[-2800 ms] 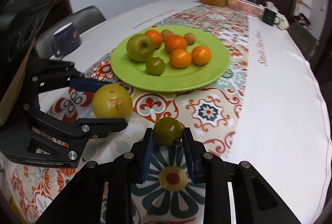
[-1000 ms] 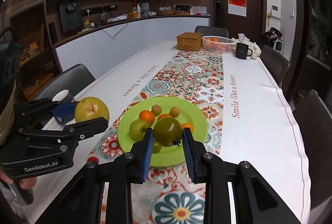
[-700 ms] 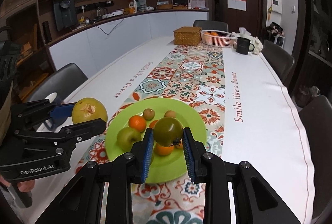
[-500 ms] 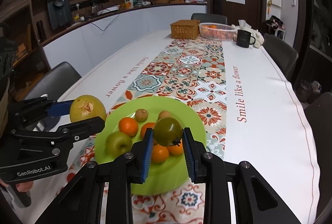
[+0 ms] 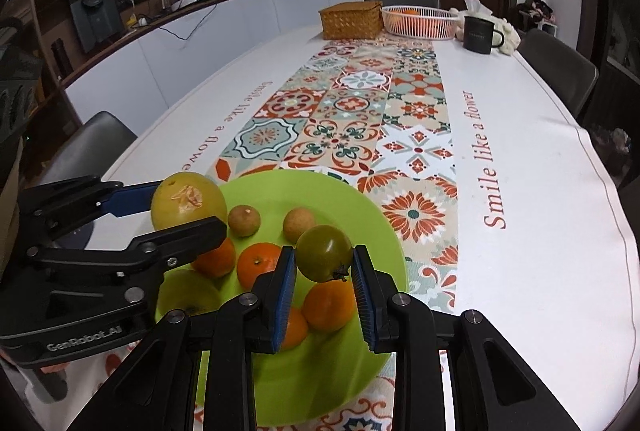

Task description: Organize fruits

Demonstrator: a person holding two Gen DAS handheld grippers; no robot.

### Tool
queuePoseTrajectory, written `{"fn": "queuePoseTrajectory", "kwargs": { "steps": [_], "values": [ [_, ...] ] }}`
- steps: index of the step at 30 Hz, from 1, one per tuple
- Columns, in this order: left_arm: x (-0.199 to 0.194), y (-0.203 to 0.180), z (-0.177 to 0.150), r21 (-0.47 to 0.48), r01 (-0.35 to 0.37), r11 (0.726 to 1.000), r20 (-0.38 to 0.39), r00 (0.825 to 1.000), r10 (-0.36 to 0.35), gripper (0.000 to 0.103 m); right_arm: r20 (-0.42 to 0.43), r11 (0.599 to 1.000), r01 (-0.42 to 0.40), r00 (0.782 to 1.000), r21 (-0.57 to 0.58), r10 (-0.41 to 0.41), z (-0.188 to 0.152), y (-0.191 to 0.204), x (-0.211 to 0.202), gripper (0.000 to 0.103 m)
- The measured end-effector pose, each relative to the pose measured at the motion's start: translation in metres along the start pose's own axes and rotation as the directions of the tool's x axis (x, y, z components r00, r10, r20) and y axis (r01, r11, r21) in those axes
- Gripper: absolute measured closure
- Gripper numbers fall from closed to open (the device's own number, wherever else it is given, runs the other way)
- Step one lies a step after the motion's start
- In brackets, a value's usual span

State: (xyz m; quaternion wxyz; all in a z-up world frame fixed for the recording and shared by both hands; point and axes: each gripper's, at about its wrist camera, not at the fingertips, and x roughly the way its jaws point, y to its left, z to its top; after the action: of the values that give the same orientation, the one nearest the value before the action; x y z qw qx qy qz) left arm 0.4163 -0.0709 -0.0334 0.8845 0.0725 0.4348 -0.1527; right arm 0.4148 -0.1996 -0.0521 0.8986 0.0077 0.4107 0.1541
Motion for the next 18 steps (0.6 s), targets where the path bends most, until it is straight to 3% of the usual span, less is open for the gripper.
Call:
{"fn": "queuePoseTrajectory", "kwargs": {
  "steps": [5,8,13,18],
  "values": [
    [0.008,0.0,-0.001,-0.005,0.015,1.0,-0.037,0.999,-0.015,0.052,0.001,1.0,0.008,1.0,-0.004,-0.008,-0.001,-0.001,0.004,0.074],
    [0.002,-0.001,-0.002,-0.004,0.009,1.0,-0.017,1.0,-0.009,0.045,0.003,1.0,0.011,1.0,-0.002,-0.011,-0.001,-0.003,0.005,0.073],
    [-0.015,-0.003,-0.01,-0.008,-0.013,1.0,0.016,1.0,0.013,0.039,0.016,1.0,0.014,1.0,0.001,-0.014,-0.006,-0.004,-0.003,0.06],
    [-0.036,-0.008,-0.023,-0.005,-0.048,0.999,0.047,0.998,0.048,0.039,0.036,1.0,0.02,0.999,-0.01,-0.02,-0.014,0.0,-0.019,0.054]
  ]
}}
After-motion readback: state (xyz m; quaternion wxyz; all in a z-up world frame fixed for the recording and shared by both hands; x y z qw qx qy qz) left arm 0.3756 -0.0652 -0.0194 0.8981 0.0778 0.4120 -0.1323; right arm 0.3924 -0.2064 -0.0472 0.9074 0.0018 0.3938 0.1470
